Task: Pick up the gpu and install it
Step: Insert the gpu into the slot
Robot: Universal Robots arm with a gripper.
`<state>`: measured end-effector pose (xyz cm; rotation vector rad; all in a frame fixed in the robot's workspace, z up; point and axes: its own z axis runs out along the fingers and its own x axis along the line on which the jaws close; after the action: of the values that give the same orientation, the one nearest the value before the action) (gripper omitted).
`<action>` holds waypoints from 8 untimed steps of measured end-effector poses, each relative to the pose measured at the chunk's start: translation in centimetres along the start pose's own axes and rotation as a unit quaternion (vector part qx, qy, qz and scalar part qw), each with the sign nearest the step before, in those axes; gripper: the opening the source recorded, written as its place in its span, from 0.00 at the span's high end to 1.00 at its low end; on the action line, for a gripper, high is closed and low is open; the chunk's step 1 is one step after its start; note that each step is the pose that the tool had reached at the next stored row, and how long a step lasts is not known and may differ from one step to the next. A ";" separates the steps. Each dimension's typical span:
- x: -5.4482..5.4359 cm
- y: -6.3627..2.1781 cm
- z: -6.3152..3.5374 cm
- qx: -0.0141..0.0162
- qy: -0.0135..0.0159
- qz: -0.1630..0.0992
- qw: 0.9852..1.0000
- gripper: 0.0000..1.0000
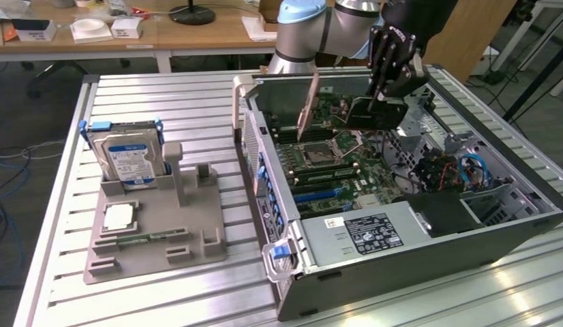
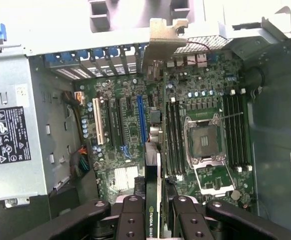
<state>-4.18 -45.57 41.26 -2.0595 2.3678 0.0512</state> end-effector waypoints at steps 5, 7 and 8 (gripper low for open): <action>0.0 0.00 0.00 0.000 0.000 -0.012 1.000 0.74; 0.0 0.00 0.00 0.000 0.000 -0.012 1.000 0.74; 0.0 0.00 0.00 0.000 0.000 -0.012 1.000 0.74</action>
<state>-4.17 -45.56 41.26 -2.0886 2.3426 0.0511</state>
